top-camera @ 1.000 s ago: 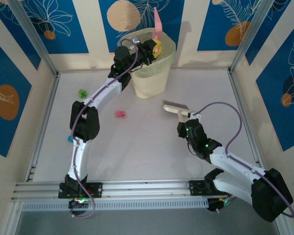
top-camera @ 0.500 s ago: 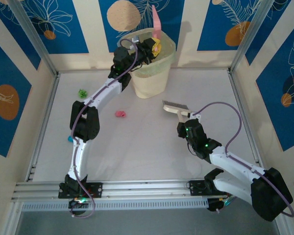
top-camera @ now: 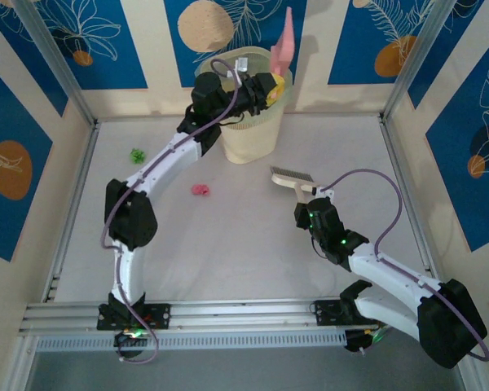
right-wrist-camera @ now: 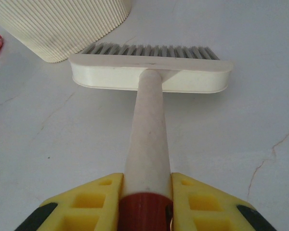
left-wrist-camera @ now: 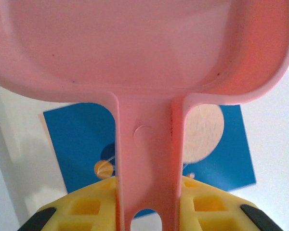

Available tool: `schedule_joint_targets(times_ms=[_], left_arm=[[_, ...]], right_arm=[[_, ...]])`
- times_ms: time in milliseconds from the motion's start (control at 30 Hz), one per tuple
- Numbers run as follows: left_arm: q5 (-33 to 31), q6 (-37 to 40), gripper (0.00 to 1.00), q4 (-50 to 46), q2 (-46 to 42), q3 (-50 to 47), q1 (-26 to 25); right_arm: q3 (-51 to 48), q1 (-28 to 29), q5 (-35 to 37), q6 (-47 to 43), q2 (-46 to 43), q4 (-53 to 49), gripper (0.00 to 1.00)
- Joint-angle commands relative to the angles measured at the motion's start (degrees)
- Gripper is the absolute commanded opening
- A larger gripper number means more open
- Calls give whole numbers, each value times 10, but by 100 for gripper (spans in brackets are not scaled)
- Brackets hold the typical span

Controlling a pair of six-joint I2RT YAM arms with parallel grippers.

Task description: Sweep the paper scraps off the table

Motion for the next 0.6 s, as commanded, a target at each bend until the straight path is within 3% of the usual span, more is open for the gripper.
schedule_joint_targets(times_ms=[0,200,400,567], left_arm=[[25,126,0,-81,-60,-26,-18],[-24,264,0,-194,-166,-127,-47],[-198,468,0,-387,-296,-243,-110],[-312,497,0,-443,-401,-401,-123]], right_arm=[[20,-2,3,-10,-6,28,0],[18,-3,3,-8,-10,27,0],[14,-3,3,-6,-21,26,0],[5,-1,5,-6,-38,31,0]])
